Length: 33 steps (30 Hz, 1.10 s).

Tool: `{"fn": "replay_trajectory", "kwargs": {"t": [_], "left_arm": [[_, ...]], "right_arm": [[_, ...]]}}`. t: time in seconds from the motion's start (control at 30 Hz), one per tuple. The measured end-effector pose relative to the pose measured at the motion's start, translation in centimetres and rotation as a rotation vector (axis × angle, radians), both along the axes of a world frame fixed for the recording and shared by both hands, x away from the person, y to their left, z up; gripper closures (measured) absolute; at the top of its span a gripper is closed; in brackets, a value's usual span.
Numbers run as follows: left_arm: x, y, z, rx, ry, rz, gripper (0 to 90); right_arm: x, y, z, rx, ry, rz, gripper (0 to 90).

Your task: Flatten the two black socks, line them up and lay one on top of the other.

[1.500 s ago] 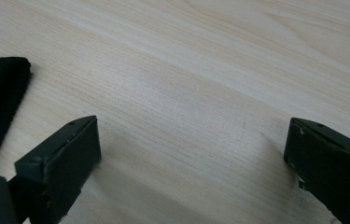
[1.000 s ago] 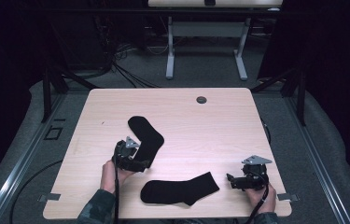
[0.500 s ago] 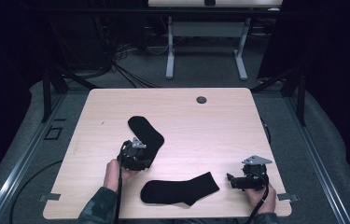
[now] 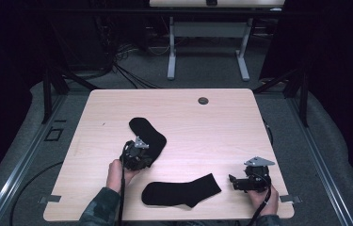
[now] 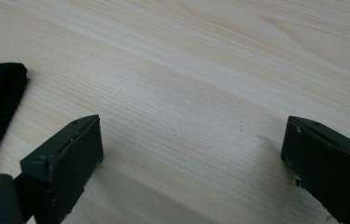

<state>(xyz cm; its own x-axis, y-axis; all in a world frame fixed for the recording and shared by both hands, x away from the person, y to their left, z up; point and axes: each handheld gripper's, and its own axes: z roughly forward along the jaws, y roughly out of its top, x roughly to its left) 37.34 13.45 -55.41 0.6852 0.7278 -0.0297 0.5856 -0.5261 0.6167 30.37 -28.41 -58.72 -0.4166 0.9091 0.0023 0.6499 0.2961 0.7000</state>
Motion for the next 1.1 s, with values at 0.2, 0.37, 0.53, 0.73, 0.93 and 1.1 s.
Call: {"fn": "replay_trajectory", "kwargs": {"t": [0.2, 0.37, 0.53, 0.73, 0.93, 1.1], "left_arm": [[0.0, -2.5, 1.0, -0.052, 0.021, -0.040, 78.9], [0.1, -5.7, 1.0, -0.088, 0.053, -0.084, 78.3], [0.0, -9.0, 0.4, -0.076, 0.084, -0.129, 71.0], [-0.6, -8.5, 1.1, -0.085, 0.063, -0.106, 37.7], [-1.3, -4.4, 2.7, -0.074, -0.018, -0.028, 25.6], [-0.9, -0.8, 2.5, -0.038, -0.014, 0.050, 16.0]], "right_arm": [[0.0, 0.0, 0.0, 0.000, -0.001, -0.001, 5.0], [0.0, 0.0, 0.0, 0.000, -0.001, -0.001, 5.1], [0.0, 0.0, 0.0, -0.002, 0.000, 0.001, 5.2], [0.0, 0.0, 0.0, 0.004, -0.003, -0.002, 5.7], [0.2, 0.0, 0.2, 0.002, 0.016, -0.007, 6.0], [0.7, 1.8, 2.0, 0.039, 0.056, 0.061, 6.8]]}}
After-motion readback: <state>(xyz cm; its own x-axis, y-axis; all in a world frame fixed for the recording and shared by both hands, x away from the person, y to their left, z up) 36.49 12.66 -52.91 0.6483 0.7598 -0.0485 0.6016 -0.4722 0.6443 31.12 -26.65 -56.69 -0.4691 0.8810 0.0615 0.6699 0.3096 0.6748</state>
